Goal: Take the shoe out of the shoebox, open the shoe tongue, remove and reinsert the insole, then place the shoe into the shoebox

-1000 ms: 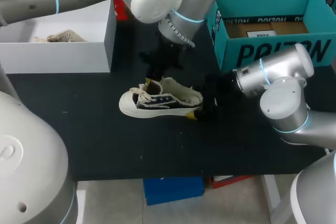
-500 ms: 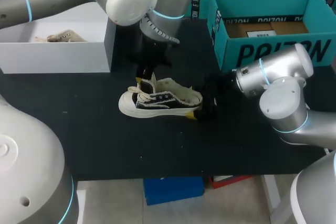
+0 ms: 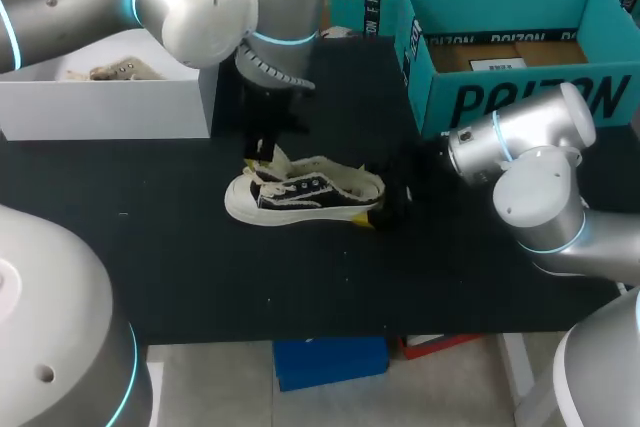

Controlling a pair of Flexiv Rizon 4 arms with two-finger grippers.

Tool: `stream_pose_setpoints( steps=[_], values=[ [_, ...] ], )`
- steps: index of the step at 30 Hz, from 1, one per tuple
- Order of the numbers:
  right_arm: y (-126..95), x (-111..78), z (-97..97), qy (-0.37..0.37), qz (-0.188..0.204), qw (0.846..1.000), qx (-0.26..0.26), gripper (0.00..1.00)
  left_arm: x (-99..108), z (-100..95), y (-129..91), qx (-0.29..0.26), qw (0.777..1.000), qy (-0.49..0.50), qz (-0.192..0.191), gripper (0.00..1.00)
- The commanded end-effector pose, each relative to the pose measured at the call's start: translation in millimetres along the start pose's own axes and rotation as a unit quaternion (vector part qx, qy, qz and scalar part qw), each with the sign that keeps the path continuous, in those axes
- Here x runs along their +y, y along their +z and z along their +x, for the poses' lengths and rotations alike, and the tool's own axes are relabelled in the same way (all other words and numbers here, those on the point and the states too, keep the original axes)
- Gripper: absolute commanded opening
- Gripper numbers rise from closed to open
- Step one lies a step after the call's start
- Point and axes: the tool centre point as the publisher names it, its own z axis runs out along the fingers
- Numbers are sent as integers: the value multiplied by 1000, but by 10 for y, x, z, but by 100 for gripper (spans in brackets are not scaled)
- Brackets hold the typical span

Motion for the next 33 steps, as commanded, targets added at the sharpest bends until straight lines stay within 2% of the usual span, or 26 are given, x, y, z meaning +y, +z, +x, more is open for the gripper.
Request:
stream_pose_setpoints(
  steps=[1, 19, 20, 21, 22, 23, 28, 33],
  values=[
    [55, -47, -4, 1, 1, 1000, 0, 0, -5, -75, 122, 41, 999, 1, -6, 0],
    [55, -47, -4, 1, 1, 1000, 0, 0, 35, -107, 272, 48, 999, 5, -9, 0],
    [55, -47, -4, 1, 1, 1000, 0, 0, 35, -106, 273, 48, 999, 6, -9, 5],
    [55, -47, -4, 1, 1, 1000, 0, 0, 34, -103, 272, 49, 999, 10, -10, 29],
    [55, -47, -4, 1, 1, 1000, 0, 0, 40, -97, 255, 49, 999, 12, -9, 72],
    [55, -47, -4, 1, 1, 1000, 0, 0, 41, -97, 240, 51, 999, 15, -8, 100],
    [55, -47, -4, 1, 1, 1000, 0, 0, 23, -107, 129, 58, 998, 19, -4, 100],
    [55, -47, -4, 1, 1, 1000, 0, 0, 0, -131, -108, 85, 996, 28, -8, 100]
  ],
)
